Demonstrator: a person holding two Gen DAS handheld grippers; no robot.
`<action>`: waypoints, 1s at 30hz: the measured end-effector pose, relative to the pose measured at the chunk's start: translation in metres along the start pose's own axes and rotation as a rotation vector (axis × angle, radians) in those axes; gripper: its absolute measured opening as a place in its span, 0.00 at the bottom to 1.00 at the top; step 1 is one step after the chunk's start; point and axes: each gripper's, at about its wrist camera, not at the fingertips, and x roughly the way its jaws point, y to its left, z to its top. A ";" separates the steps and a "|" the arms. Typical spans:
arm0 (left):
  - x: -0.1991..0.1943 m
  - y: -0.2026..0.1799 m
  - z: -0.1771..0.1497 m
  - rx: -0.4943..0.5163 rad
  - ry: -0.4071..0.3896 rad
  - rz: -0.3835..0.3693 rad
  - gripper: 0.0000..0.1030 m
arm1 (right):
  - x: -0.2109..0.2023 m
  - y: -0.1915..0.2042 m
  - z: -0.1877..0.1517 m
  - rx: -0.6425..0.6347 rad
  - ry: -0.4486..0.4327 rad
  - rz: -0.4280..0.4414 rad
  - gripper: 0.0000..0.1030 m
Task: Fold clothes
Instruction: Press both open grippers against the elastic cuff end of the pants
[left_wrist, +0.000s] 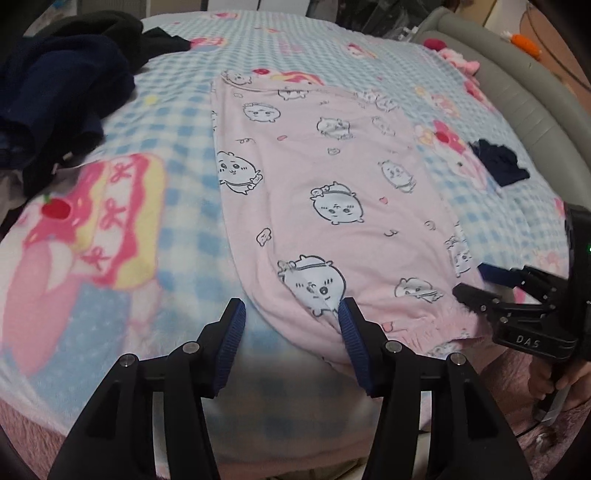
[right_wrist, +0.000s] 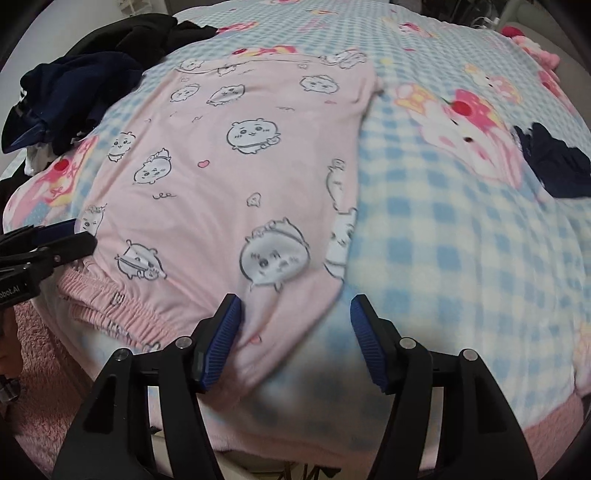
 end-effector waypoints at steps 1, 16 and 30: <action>0.000 0.000 -0.002 -0.007 0.000 -0.006 0.53 | -0.003 0.001 -0.001 0.000 -0.006 -0.003 0.61; -0.007 0.017 -0.024 -0.100 -0.001 -0.065 0.56 | -0.009 0.005 -0.019 -0.022 -0.012 -0.011 0.62; -0.003 0.039 -0.039 -0.377 0.025 -0.464 0.53 | -0.010 -0.005 -0.031 0.108 0.054 0.335 0.55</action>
